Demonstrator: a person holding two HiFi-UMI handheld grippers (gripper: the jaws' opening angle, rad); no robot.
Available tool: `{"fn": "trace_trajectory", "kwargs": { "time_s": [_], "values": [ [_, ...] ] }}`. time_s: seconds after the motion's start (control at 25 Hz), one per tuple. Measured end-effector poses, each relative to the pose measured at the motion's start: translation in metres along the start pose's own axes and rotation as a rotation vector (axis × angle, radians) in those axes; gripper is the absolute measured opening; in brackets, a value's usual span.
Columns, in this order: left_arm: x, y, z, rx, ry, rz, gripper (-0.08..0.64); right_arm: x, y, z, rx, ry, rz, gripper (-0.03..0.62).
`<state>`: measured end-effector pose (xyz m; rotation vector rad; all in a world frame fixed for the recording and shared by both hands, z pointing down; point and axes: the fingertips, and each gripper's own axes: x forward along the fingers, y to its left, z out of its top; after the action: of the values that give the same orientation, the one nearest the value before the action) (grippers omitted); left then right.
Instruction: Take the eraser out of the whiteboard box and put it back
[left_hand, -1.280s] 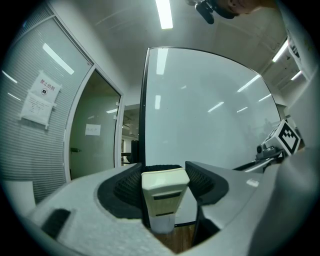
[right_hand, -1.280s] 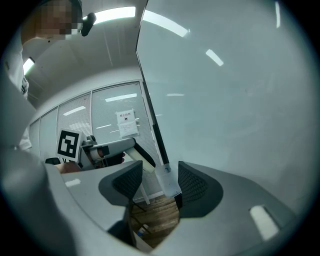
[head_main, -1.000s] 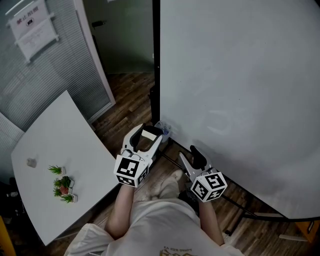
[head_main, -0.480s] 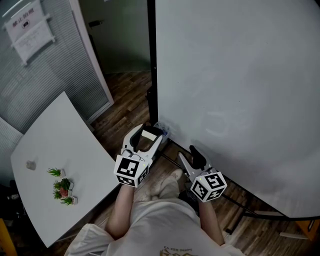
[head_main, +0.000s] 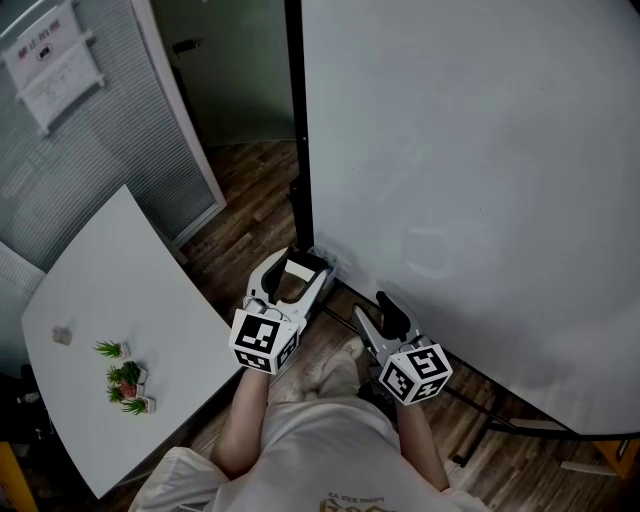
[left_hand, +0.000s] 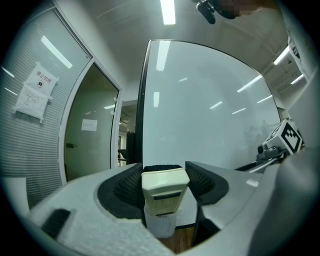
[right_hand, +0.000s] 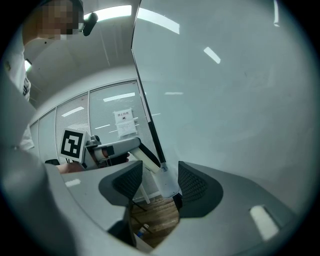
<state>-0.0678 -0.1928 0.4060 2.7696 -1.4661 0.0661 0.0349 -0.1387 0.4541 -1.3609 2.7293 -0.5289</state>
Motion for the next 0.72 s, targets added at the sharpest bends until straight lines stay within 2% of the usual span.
{"fn": "trace_trajectory", "kwargs": {
  "time_s": [0.72],
  "values": [
    [0.010,0.003,-0.017,-0.018,0.038,-0.011,0.270,0.006,-0.004,-0.005,0.008,0.016,0.005,0.225]
  ]
}}
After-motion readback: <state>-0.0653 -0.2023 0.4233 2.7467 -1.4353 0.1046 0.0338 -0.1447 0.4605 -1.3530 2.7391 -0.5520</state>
